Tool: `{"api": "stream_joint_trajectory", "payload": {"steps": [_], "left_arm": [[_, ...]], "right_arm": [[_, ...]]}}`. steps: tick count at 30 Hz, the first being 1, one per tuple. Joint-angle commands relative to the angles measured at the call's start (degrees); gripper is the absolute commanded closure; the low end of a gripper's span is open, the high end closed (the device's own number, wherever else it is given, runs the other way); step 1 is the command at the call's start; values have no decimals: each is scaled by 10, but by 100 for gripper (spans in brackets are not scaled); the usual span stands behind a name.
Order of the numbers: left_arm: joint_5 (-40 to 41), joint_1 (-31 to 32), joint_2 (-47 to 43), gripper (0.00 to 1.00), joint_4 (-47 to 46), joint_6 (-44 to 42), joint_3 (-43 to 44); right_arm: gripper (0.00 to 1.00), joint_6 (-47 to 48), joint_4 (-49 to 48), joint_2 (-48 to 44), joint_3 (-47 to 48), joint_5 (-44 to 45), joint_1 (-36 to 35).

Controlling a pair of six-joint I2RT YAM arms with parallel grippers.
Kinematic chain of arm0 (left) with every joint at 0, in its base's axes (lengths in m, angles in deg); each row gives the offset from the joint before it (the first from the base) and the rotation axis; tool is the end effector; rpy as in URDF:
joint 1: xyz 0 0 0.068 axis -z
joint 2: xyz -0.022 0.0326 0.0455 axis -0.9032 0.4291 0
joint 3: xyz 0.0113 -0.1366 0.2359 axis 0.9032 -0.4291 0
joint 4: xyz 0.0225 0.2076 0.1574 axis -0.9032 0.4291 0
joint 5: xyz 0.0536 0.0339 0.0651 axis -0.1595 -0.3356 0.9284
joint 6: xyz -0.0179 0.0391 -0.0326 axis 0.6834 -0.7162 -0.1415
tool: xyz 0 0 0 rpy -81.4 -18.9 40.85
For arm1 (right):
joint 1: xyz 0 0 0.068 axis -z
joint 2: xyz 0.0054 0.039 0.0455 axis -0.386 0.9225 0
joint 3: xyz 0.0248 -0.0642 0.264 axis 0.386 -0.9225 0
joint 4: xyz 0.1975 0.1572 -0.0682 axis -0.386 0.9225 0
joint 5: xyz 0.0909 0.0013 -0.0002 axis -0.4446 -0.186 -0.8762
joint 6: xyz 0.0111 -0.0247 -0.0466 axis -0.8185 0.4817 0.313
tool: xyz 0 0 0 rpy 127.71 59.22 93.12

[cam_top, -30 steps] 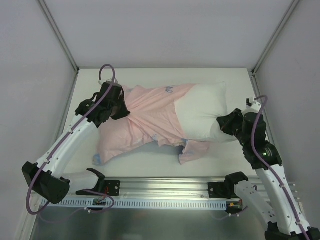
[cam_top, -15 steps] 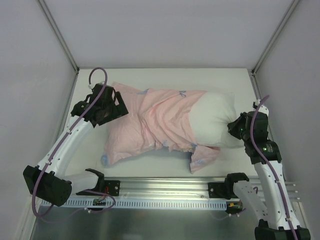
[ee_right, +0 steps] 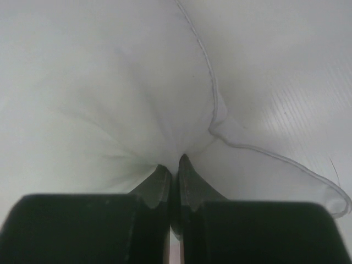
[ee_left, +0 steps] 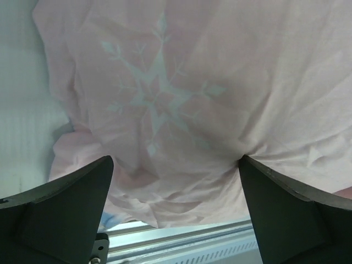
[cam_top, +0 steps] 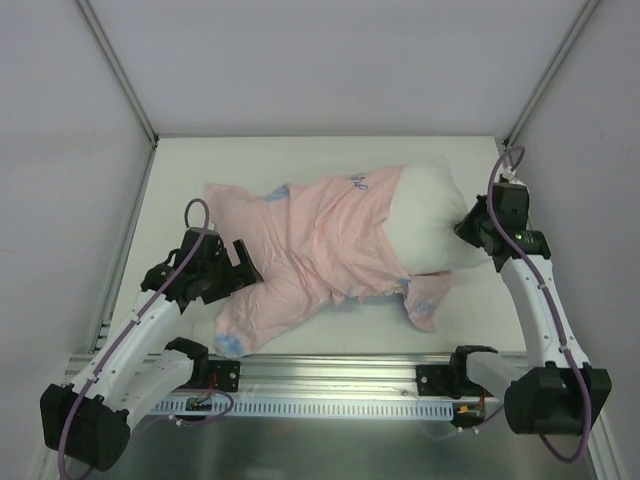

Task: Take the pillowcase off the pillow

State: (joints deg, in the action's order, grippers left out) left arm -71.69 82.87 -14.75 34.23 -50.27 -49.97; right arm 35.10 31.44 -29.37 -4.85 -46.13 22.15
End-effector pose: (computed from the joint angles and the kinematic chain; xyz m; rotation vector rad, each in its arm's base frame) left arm 0.1615 -0.0561 0.2454 -0.4007 2.4389 -0.5329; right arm 0.2271 0.0001 0.3174 0.2672 2.1776 0.0671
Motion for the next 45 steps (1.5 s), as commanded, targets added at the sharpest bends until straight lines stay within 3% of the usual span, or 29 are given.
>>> {"api": "stream_joint_trajectory", "payload": {"steps": [1, 3, 6, 7, 11, 15, 21, 25, 36, 45], "left_arm": [[-78, -2, -1, 1, -41, 19, -29], [-94, 1, 8, 1, -66, 23, -46], [-96, 7, 31, 32, -88, 36, -64], [-95, 6, 39, 57, -90, 43, -66], [-57, 4, 32, 96, -79, 45, -49], [35, -33, 25, 100, -4, 27, 30], [22, -179, 18, 100, 53, -16, 130], [-24, -246, 35, 100, 53, -11, 145], [12, -252, 62, 100, 47, 4, 164], [-12, -369, 77, 100, 97, -20, 401]], "right_arm": [[99, -16, -56, 43, 56, -15, 17], [99, -24, -62, 54, 63, -13, 20], [99, -34, -63, 67, 69, -5, 21], [99, -35, -63, 69, 69, -2, 21], [99, -36, -62, 70, 58, 20, 34], [99, -42, -58, 68, 43, -17, 117], [99, -69, -58, 60, 13, -101, 257], [99, -78, -83, 47, -7, -133, 260], [100, -71, -86, 8, -36, -146, 260], [99, -84, -49, -40, 25, -136, 267]]}}
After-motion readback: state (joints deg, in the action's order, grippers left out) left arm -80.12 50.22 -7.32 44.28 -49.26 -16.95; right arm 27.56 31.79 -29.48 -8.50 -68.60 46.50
